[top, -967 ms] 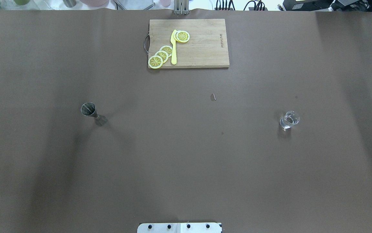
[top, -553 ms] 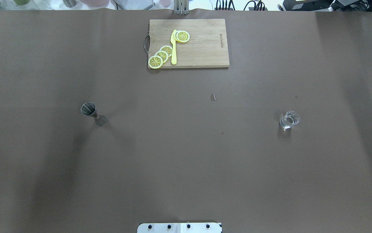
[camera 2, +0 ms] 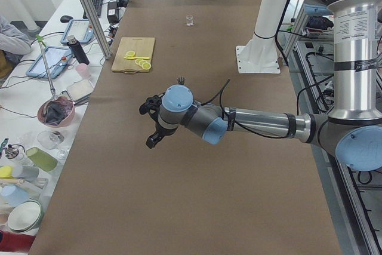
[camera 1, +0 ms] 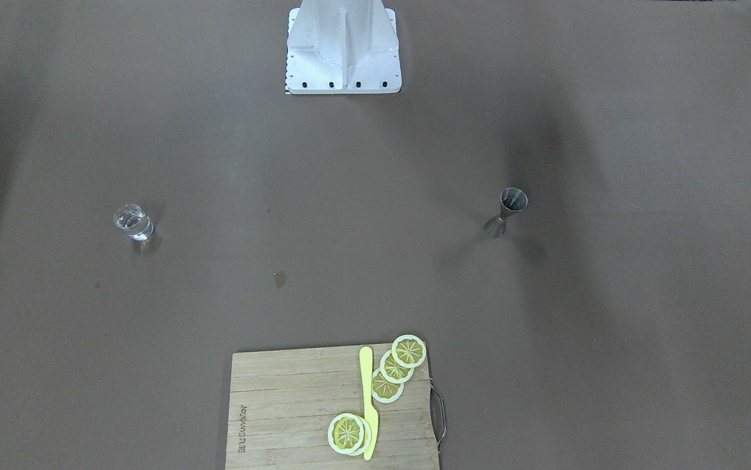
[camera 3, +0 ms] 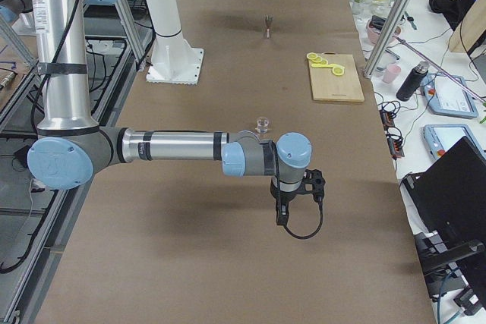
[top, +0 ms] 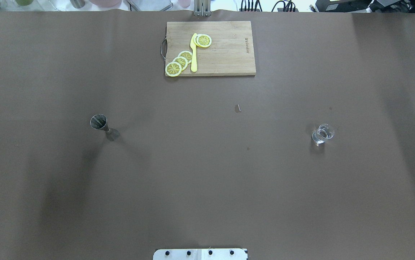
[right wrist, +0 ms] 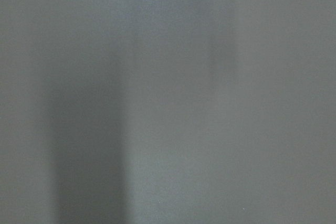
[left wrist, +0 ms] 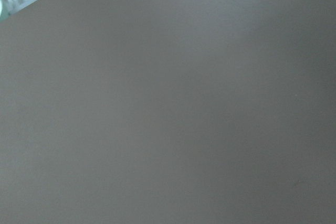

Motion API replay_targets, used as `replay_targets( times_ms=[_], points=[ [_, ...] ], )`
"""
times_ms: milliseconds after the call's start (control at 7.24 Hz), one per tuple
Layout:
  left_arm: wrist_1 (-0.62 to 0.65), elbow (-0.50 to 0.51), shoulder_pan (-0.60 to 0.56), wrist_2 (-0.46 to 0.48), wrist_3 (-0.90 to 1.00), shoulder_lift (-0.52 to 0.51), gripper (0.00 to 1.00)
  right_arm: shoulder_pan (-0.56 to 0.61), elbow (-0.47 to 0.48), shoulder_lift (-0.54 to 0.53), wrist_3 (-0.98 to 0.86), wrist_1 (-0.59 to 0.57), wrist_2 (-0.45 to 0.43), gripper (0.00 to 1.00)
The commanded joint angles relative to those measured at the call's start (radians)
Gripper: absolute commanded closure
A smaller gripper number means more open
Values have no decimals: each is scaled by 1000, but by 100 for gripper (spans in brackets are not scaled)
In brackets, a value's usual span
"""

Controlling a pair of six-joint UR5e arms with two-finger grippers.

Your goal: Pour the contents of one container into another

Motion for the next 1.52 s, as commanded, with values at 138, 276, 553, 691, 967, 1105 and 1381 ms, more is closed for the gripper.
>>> replay_targets(
  times_ms=[138, 276, 553, 691, 967, 1105, 1381],
  points=[
    [-217, -1, 230, 125, -3, -22, 1, -9, -1, 1, 0, 3, 4, 0],
    [-240, -8, 271, 162, -5, -44, 1, -9, -1, 1, 0, 3, 4, 0],
    [-250, -20, 314, 162, -8, -46, 1, -32, -30, 3, -3, 38, 2, 0],
    [-262, -21, 326, 162, -64, -46, 1, -63, -36, 4, 0, 109, -4, 0],
    [-355, -23, 407, 216, -234, -38, 1, -77, -26, 35, -4, 121, 24, 0],
    [-427, -29, 450, 295, -283, -11, 1, -77, 6, 38, -6, 121, 68, 0],
    [-654, -50, 608, 506, -590, 58, 1, -110, 98, 40, -7, 118, 74, 0]
  ],
)
